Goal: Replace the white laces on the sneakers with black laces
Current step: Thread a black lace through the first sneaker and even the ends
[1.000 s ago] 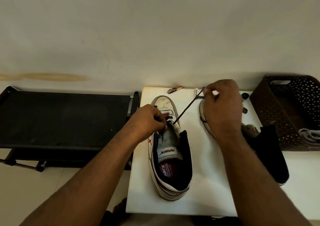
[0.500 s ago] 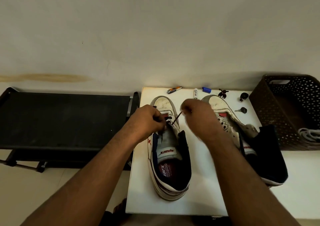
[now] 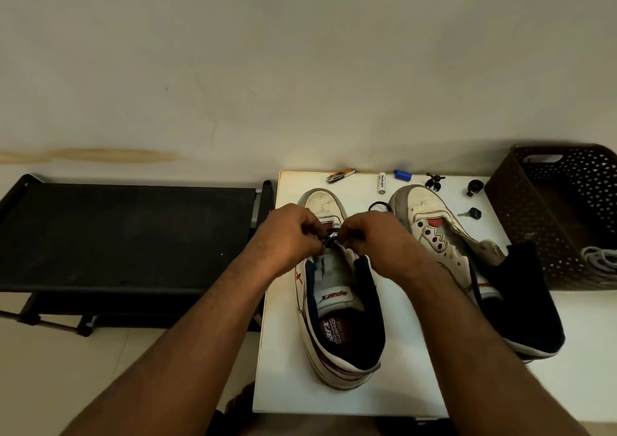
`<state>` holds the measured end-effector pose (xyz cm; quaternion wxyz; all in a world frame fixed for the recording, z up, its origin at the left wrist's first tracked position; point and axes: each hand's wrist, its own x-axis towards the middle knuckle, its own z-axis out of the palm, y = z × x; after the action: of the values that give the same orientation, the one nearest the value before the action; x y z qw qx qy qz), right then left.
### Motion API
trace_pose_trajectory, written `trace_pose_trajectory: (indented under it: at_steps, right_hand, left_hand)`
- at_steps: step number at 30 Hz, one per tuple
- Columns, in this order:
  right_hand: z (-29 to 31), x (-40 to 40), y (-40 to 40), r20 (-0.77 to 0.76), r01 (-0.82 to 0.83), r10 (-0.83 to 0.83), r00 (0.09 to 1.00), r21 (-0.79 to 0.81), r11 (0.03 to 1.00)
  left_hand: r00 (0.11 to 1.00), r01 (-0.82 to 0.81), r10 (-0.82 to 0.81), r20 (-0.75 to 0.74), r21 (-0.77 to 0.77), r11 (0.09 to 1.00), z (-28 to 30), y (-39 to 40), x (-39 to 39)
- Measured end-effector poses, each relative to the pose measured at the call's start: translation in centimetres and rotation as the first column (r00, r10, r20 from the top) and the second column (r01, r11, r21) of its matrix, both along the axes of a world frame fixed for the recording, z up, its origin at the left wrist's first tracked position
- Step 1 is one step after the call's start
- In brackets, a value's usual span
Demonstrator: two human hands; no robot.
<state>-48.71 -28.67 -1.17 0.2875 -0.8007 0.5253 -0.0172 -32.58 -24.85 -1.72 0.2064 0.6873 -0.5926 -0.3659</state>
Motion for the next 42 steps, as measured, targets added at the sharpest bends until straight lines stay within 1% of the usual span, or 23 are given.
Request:
trace_pose_trajectory:
  at_steps: [3, 5, 7, 9, 11, 13, 15, 16, 18, 20, 22, 23, 25, 28, 29, 31, 32, 33, 34, 36, 38, 40, 42]
  right_hand:
    - [0.7, -1.3, -0.7, 0.013, 0.107, -0.107, 0.994, -0.088, 0.99]
    - [0.8, -1.7, -0.9, -0.028, 0.134, -0.137, 0.99, -0.091, 0.987]
    - [0.6, -1.8, -1.1, -0.096, 0.132, -0.14, 0.986, -0.083, 0.988]
    - [0.5, -1.9, -1.1, -0.129, 0.133, -0.148, 0.981, -0.118, 0.984]
    - [0.4, -1.8, -0.7, -0.082, 0.104, -0.117, 0.99, -0.15, 0.983]
    - [0.4, -1.0, -0.1, -0.016, 0.047, -0.048, 0.999, -0.085, 0.995]
    - [0.1, 0.0, 0.3, -0.04, 0.006, -0.005, 0.999, 0.026, 1.0]
    - [0.1, 0.2, 0.2, -0.046, 0.008, -0.006, 0.999, 0.049, 0.999]
    - [0.3, -0.3, -0.2, 0.018, 0.068, -0.069, 0.997, 0.033, 0.997]
    - [0.8, -1.3, -0.7, 0.092, 0.195, -0.191, 0.977, -0.028, 0.98]
    - [1.0, -1.8, -1.0, 0.117, 0.316, -0.303, 0.946, -0.112, 0.942]
    - [0.9, -1.7, -1.1, 0.11, 0.339, -0.325, 0.939, -0.141, 0.93]
    - [0.7, -1.3, -1.0, 0.053, 0.305, -0.3, 0.952, -0.154, 0.94]
    - [0.7, -0.8, -0.3, -0.05, 0.191, -0.197, 0.979, -0.11, 0.975]
    - [0.7, -0.9, -0.1, -0.025, 0.16, -0.163, 0.986, -0.081, 0.984]
    - [0.6, -0.5, 0.2, 0.094, 0.103, -0.104, 0.99, 0.014, 0.995]
    - [0.5, -0.3, 0.3, 0.122, 0.07, -0.076, 0.99, 0.051, 0.996]
    - [0.4, 0.0, 0.3, 0.113, 0.044, -0.052, 0.992, 0.073, 0.996]
    - [0.3, 0.1, 0.2, 0.088, 0.029, -0.036, 0.995, 0.074, 0.997]
    - [0.3, -0.1, -0.1, 0.035, 0.025, -0.028, 0.999, 0.06, 0.998]
    - [0.1, -0.2, -0.2, 0.008, 0.043, -0.044, 0.999, 0.069, 0.997]
    - [0.0, -0.3, -0.1, -0.005, 0.055, -0.055, 0.998, 0.072, 0.996]
    - [-0.2, -0.4, 0.0, 0.026, 0.085, -0.087, 0.996, 0.074, 0.994]
  left_hand:
    - [1.0, -0.004, 0.005, -0.028, 0.022, 1.0, 0.1, -0.2, 0.0]
    - [0.999, -0.002, 0.003, -0.033, 0.016, 1.0, 0.2, -0.2, -0.1]
    - [1.0, -0.001, 0.001, 0.003, -0.006, 1.0, 0.2, -0.2, -0.2]
    - [0.997, 0.058, -0.056, 0.054, -0.049, 0.997, 0.0, -0.2, 0.0]
    - [0.987, 0.151, -0.149, 0.059, -0.035, 0.988, -0.1, -0.2, 0.1]
    - [0.975, 0.204, -0.203, 0.087, -0.009, 0.979, -0.4, -0.3, 0.0]
    - [0.965, 0.211, -0.206, 0.164, -0.011, 0.977, -0.7, -0.5, 0.0]
    - [0.957, 0.208, -0.203, 0.206, -0.004, 0.978, -0.7, -0.4, 0.0]
    - [0.937, 0.201, -0.199, 0.286, 0.022, 0.979, -0.5, -0.3, 0.0]
    - [0.927, 0.193, -0.195, 0.322, 0.039, 0.98, -0.4, -0.3, 0.0]
    - [0.921, 0.195, -0.199, 0.333, 0.046, 0.98, -0.3, -0.3, -0.1]
    - [0.921, 0.196, -0.2, 0.335, 0.047, 0.98, -0.3, -0.3, -0.1]
    - [0.933, 0.181, -0.185, 0.308, 0.043, 0.983, -0.3, -0.2, 0.0]
    - [0.973, 0.091, -0.096, 0.208, 0.03, 0.995, 0.2, 0.0, 1.6]
    - [0.981, 0.063, -0.069, 0.184, 0.039, 0.997, 0.3, 0.0, 2.2]
    - [0.99, 0.046, -0.06, 0.128, 0.108, 0.993, 0.6, 0.1, 3.4]
    - [0.992, 0.061, -0.079, 0.101, 0.164, 0.985, 0.8, 0.2, 3.8]
    - [0.991, 0.088, -0.108, 0.085, 0.215, 0.973, 0.8, 0.4, 4.0]
    - [0.988, 0.11, -0.132, 0.075, 0.244, 0.963, 0.9, 0.5, 4.2]
    - [0.991, 0.105, -0.123, 0.06, 0.234, 0.967, 1.0, 0.7, 3.8]
    - [0.994, 0.049, -0.068, 0.084, 0.215, 0.975, 1.3, 0.7, 3.8]
    - [0.992, -0.02, -0.009, 0.125, 0.233, 0.972, 1.4, 0.5, 3.9]
    - [0.988, -0.089, 0.055, 0.142, 0.246, 0.965, 1.3, 0.4, 3.9]
